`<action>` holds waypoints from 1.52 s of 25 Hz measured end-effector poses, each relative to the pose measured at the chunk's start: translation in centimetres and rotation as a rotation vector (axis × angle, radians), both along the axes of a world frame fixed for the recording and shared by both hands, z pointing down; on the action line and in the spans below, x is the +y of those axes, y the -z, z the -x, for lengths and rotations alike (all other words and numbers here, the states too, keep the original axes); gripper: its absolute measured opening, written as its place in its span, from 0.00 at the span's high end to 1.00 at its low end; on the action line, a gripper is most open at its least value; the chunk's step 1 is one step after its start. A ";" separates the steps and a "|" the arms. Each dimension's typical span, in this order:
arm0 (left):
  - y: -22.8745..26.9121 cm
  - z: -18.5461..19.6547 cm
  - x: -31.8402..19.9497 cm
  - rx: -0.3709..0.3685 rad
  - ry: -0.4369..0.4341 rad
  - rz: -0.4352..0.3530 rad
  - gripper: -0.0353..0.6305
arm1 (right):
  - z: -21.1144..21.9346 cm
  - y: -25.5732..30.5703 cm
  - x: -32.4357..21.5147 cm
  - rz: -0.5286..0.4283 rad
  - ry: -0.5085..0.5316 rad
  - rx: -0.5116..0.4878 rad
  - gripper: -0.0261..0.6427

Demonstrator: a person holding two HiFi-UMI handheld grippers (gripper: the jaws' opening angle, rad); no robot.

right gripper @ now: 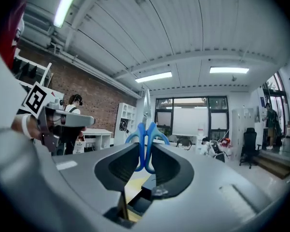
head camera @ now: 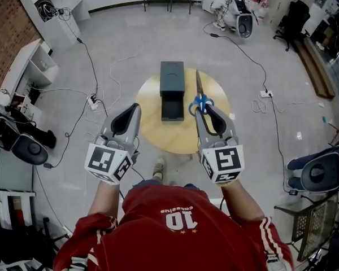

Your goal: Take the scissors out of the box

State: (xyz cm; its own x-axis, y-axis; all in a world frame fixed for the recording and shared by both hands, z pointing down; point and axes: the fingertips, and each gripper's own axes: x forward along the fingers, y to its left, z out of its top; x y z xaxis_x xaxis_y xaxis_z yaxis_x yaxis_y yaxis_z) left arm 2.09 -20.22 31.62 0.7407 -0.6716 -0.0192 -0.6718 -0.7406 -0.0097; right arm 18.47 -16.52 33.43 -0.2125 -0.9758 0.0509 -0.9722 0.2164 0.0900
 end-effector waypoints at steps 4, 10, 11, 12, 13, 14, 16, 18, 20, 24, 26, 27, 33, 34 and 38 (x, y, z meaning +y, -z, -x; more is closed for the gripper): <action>0.8 -1.0 1.3 0.008 -0.009 -0.009 0.94 | -0.4 2.9 2.6 -0.096 -0.004 0.000 0.83; 1.0 -1.7 2.1 0.012 -0.015 -0.023 0.94 | -0.8 4.1 4.4 -0.159 -0.026 0.004 0.84; 1.0 -1.8 2.3 0.014 -0.015 -0.025 0.94 | -0.8 4.1 4.7 -0.165 -0.031 -0.002 0.84; 0.9 -1.7 2.5 0.017 -0.015 -0.025 0.94 | -0.8 4.1 4.9 -0.169 -0.037 -0.007 0.84; 0.8 -1.6 2.6 0.020 -0.017 -0.024 0.94 | -0.8 4.1 5.1 -0.172 -0.045 -0.012 0.84; 0.8 -1.6 2.6 0.023 -0.018 -0.022 0.94 | -0.9 4.2 5.2 -0.174 -0.052 -0.016 0.84; 0.8 -1.3 2.7 0.027 -0.016 -0.021 0.94 | -1.2 4.3 5.2 -0.175 -0.069 -0.023 0.84; 0.8 -0.8 2.7 0.030 -0.006 -0.023 0.94 | -1.6 4.2 5.2 -0.173 -0.087 -0.035 0.84; 0.7 -0.4 2.9 0.036 0.000 -0.024 0.94 | -2.1 3.9 5.1 -0.167 -0.098 -0.051 0.84; 0.8 -0.1 2.7 0.061 0.014 -0.021 0.94 | -2.9 3.5 4.5 -0.150 -0.115 -0.075 0.84; 1.1 0.1 2.4 0.066 0.028 -0.033 0.94 | -3.4 3.0 4.1 -0.131 -0.127 -0.082 0.84; 1.2 0.2 2.3 0.066 0.036 -0.041 0.94 | -3.6 2.7 3.9 -0.122 -0.135 -0.078 0.84; 1.0 0.7 1.9 0.057 0.071 -0.056 0.94 | -4.2 1.5 3.2 -0.078 -0.163 -0.084 0.84; 1.1 0.6 1.8 0.058 0.070 -0.057 0.94 | -4.4 1.5 3.2 -0.075 -0.164 -0.086 0.84; 1.3 0.1 1.8 0.062 0.063 -0.058 0.94 | -5.1 1.5 3.3 -0.071 -0.175 -0.088 0.84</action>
State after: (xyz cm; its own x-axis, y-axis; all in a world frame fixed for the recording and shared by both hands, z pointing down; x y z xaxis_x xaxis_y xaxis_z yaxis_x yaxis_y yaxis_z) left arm 2.03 -18.39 30.34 0.6934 -0.7130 -0.1041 -0.7175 -0.6965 -0.0085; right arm 23.57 -13.23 31.90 -0.0400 -0.9987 -0.0308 -0.9991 0.0396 0.0123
